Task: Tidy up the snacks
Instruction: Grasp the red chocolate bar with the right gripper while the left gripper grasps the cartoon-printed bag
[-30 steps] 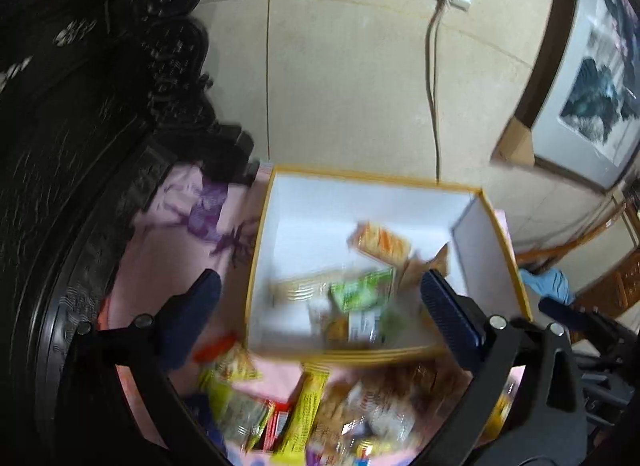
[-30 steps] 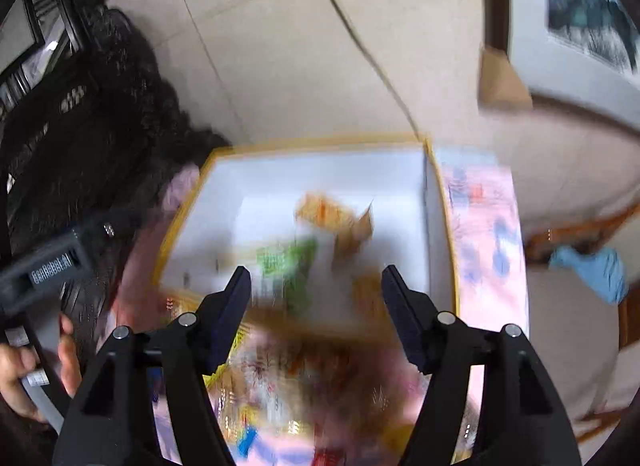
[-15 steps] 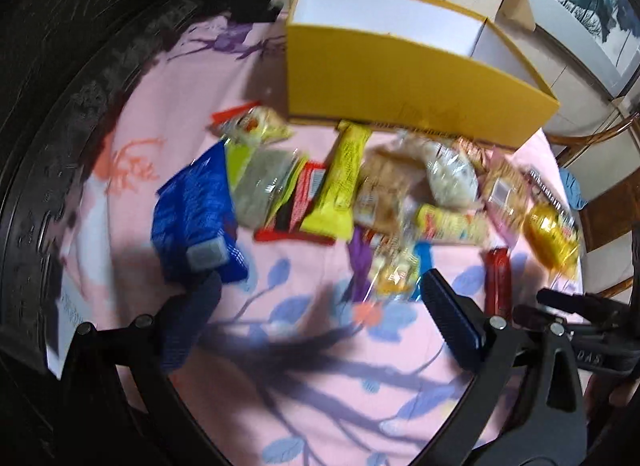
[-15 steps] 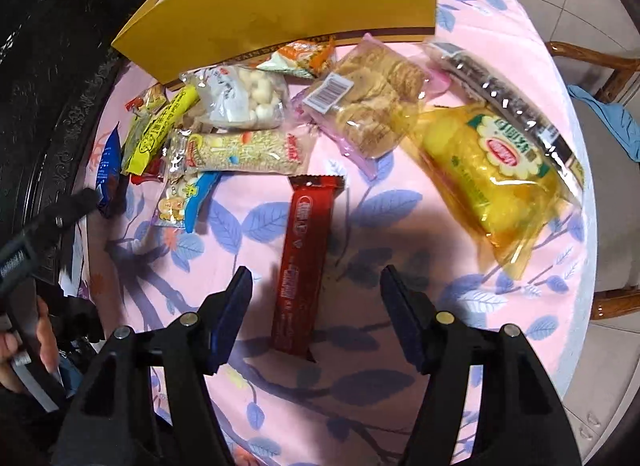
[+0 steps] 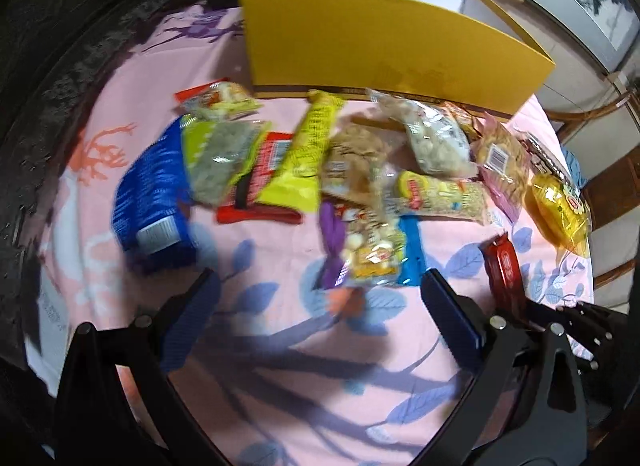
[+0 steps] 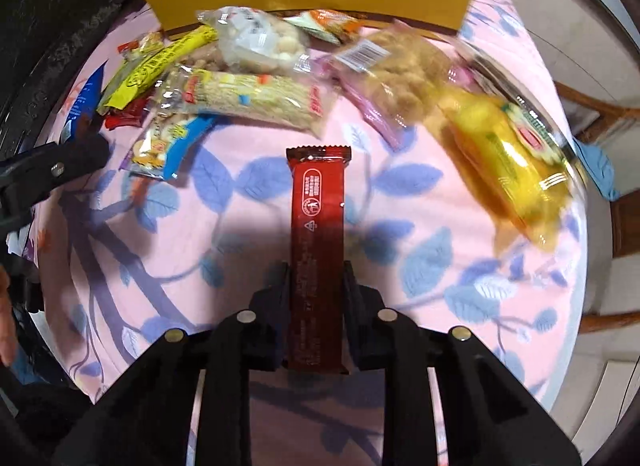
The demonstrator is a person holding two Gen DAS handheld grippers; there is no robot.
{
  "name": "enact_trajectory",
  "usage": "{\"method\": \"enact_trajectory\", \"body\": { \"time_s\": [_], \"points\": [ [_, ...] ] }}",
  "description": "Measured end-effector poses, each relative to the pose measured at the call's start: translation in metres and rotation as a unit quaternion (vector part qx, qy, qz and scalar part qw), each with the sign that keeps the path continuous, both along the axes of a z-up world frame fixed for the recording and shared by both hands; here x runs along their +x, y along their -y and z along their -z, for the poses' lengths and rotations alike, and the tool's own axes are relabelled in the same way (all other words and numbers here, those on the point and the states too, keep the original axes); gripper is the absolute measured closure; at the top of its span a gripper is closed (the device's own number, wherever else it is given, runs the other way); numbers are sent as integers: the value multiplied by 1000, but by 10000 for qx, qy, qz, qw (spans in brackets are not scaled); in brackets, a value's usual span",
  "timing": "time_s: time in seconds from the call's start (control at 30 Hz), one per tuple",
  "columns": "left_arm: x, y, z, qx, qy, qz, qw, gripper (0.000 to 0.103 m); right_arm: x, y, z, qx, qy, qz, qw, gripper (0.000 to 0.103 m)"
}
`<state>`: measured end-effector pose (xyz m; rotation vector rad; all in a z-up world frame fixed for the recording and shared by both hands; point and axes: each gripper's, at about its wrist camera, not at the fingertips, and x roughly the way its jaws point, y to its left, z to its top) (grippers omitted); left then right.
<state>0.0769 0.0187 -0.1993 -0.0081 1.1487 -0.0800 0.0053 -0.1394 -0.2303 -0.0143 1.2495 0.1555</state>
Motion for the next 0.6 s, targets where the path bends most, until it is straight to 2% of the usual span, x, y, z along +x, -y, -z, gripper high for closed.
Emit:
{"method": "enact_trajectory", "body": {
  "time_s": [0.17,0.33,0.43,0.53,0.6],
  "points": [
    [16,28,30,202,-274,286,9990,2,-9,13,8,29,3,52,10000,78],
    [34,38,51,291,-473,311,9980,2,-8,12,14,-57,57,42,10000,78],
    [36,38,54,251,-284,272,9989,3,-4,15,20,-110,93,52,9999,78],
    [32,30,48,192,-71,191,9996,25,-8,23,19,-116,112,63,9999,78],
    [30,21,45,143,-30,143,9998,44,-8,19,18,-136,110,59,9998,78]
  ]
}}
